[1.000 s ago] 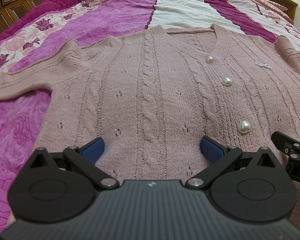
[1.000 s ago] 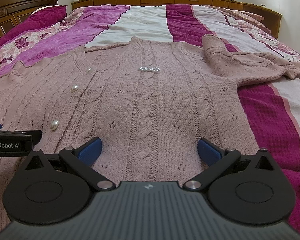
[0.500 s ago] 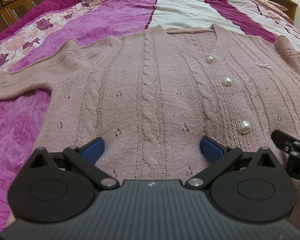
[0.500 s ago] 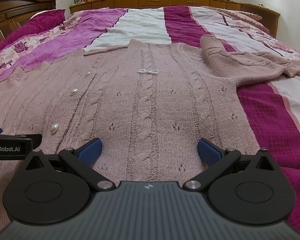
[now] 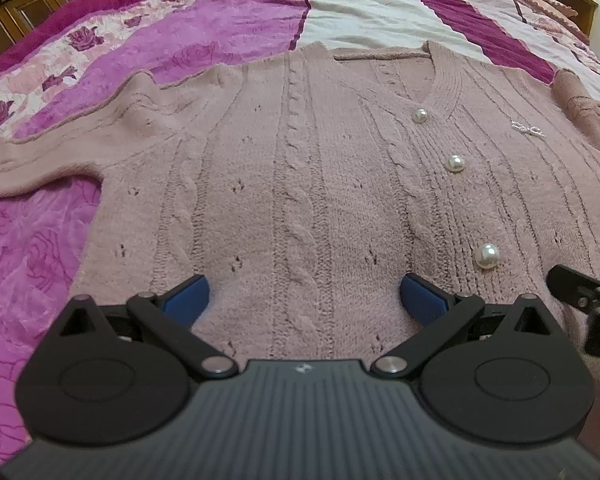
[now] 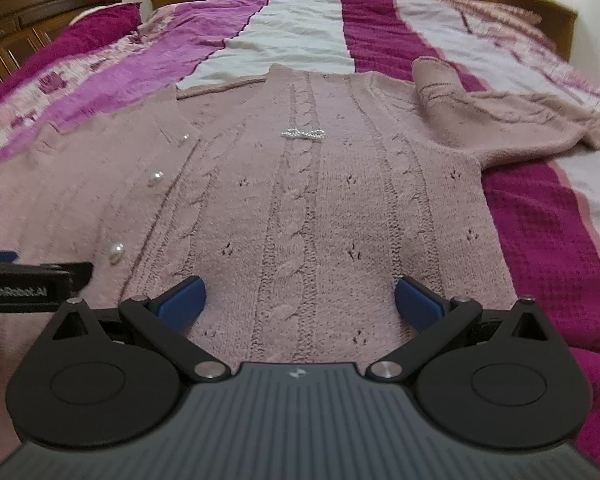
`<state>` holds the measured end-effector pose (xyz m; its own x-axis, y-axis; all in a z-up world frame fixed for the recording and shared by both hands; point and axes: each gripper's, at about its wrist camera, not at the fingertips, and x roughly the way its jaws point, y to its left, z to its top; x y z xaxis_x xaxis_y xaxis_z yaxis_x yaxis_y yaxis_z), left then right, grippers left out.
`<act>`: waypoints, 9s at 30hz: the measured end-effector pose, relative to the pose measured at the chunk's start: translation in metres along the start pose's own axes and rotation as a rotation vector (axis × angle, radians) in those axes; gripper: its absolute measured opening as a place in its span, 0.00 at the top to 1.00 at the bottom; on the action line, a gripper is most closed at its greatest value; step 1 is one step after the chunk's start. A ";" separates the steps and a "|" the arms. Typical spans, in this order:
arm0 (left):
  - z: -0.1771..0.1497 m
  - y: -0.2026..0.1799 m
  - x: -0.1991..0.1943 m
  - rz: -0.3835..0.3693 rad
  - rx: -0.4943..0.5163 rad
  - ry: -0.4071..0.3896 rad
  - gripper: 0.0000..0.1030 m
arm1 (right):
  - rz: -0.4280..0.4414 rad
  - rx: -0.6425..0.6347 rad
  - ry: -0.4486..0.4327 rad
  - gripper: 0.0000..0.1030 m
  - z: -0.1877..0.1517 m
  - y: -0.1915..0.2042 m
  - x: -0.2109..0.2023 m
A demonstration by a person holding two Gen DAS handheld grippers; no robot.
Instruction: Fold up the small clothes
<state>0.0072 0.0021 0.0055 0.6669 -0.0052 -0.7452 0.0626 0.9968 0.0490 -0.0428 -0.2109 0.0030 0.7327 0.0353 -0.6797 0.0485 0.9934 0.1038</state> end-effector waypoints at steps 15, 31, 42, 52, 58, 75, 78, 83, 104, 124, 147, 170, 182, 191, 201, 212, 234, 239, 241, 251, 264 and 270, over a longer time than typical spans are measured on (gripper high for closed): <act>0.020 -0.001 -0.016 -0.008 -0.031 0.023 0.00 | 0.104 0.204 -0.073 0.00 0.057 -0.093 -0.037; 0.027 -0.007 -0.004 0.026 -0.031 0.088 0.00 | -0.067 0.438 -0.198 0.00 0.099 -0.246 -0.019; 0.025 -0.006 0.006 0.044 -0.044 0.132 0.00 | -0.131 0.552 -0.190 0.00 0.107 -0.314 0.019; 0.024 -0.010 0.009 0.060 -0.019 0.138 0.00 | -0.124 0.616 -0.214 0.00 0.119 -0.349 0.063; 0.024 -0.012 0.011 0.065 -0.017 0.138 0.00 | -0.131 0.627 -0.250 0.00 0.134 -0.364 0.084; 0.020 -0.012 0.010 0.064 -0.005 0.115 0.00 | -0.190 0.749 -0.398 0.90 0.137 -0.389 0.051; 0.020 -0.012 0.009 0.063 -0.004 0.110 0.00 | -0.220 0.683 -0.438 0.91 0.138 -0.380 0.025; 0.018 -0.012 0.008 0.060 0.003 0.096 0.00 | -0.251 0.585 -0.515 0.94 0.141 -0.362 -0.023; 0.032 0.003 -0.009 0.048 0.010 0.074 0.00 | -0.154 0.427 -0.622 0.94 0.146 -0.230 -0.100; 0.044 0.068 -0.038 0.099 -0.078 0.027 0.00 | -0.001 0.241 -0.592 0.94 0.177 -0.060 -0.095; 0.032 0.127 -0.042 0.121 -0.162 0.022 0.00 | 0.141 0.103 -0.300 0.94 0.147 0.145 0.002; 0.017 0.143 -0.019 0.099 -0.194 0.066 0.00 | 0.185 0.037 -0.045 0.83 0.107 0.186 0.102; 0.017 0.141 -0.020 0.095 -0.191 0.064 0.00 | 0.292 0.017 -0.042 0.24 0.105 0.192 0.082; 0.019 0.132 -0.021 0.081 -0.174 0.062 0.00 | 0.238 0.077 -0.034 0.19 0.092 0.162 0.049; 0.029 0.118 -0.025 0.068 -0.141 0.044 0.00 | 0.216 0.176 -0.045 0.18 0.099 0.111 0.013; 0.058 0.078 -0.029 0.004 -0.058 -0.015 0.00 | 0.085 0.236 -0.098 0.12 0.089 0.033 -0.013; 0.120 -0.014 0.032 -0.124 0.074 -0.069 0.29 | 0.061 0.344 -0.091 0.11 0.057 -0.010 0.026; 0.131 -0.026 0.043 -0.156 0.075 -0.103 0.30 | 0.058 0.350 -0.113 0.09 0.053 -0.010 0.028; 0.135 -0.031 0.047 -0.175 0.078 -0.113 0.32 | 0.054 0.335 -0.120 0.09 0.052 -0.008 0.030; 0.142 -0.032 0.053 -0.246 -0.010 -0.162 0.91 | 0.052 0.287 -0.138 0.06 0.047 -0.002 0.032; 0.110 0.039 0.031 -0.057 -0.228 -0.197 0.91 | 0.054 0.304 -0.146 0.06 0.047 -0.004 0.032; 0.090 0.053 0.047 -0.077 -0.313 -0.092 0.87 | 0.057 0.347 -0.168 0.06 0.047 -0.011 0.026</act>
<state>0.1086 0.0474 0.0327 0.7340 -0.0746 -0.6750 -0.1064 0.9690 -0.2228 0.0075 -0.2257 0.0183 0.8402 0.0424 -0.5407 0.2102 0.8935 0.3968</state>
